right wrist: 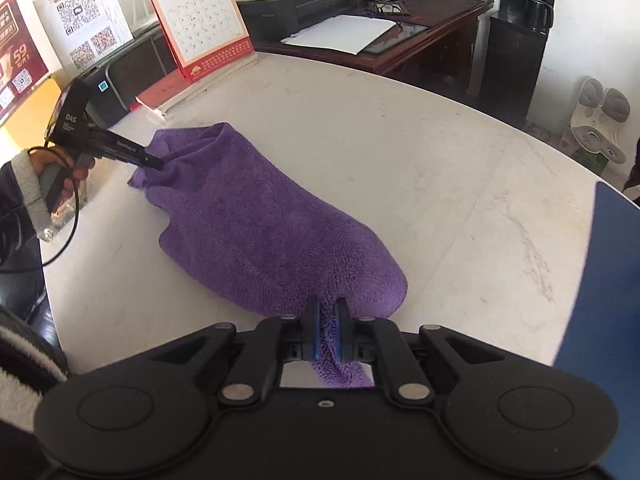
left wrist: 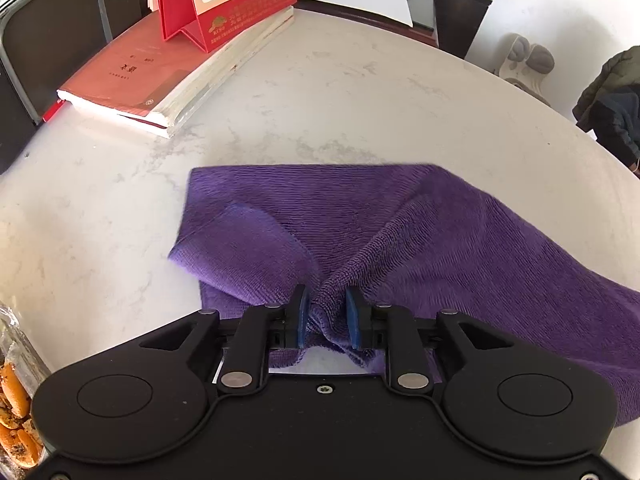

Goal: Fold towel

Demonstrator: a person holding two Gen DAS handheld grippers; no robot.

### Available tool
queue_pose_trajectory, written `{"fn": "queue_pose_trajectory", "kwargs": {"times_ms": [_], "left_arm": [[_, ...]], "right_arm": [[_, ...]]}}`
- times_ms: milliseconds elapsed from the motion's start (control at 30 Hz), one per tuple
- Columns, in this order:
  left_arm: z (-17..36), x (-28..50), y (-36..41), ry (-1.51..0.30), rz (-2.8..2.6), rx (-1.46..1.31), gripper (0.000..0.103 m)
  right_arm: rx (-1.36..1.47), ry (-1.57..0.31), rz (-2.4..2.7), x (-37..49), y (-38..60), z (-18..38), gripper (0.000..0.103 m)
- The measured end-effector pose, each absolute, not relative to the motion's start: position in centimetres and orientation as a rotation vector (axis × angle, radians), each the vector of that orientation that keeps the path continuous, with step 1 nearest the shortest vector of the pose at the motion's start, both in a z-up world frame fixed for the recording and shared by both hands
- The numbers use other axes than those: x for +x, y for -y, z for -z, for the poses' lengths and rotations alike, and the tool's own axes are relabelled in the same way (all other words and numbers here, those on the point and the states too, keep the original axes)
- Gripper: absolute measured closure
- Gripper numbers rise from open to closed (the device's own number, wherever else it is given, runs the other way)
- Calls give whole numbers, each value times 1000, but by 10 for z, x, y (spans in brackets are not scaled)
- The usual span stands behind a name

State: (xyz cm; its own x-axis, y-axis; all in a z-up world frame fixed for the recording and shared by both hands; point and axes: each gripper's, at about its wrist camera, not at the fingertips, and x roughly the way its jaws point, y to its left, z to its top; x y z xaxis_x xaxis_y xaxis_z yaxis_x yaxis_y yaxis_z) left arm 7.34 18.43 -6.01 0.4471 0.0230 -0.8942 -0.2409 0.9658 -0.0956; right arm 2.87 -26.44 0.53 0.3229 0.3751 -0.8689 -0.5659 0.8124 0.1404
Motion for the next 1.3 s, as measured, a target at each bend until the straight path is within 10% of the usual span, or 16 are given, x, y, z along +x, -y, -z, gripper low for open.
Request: {"fn": "queue_pose_trajectory", "kwargs": {"times_ms": [367,700,1300], "left_arm": [[69,52,-175,-1140,-142,-206,83],[39,34,-179,-1071,-96,-270,82],[76,20,-157,-1077,114,-164,83]], "right_arm": [[-267,-1193,-474,-4,294,39,92],[-230,-1012,-745,26,188,21,56],[-265,-1014,-1090,119,-31,58,72]]}}
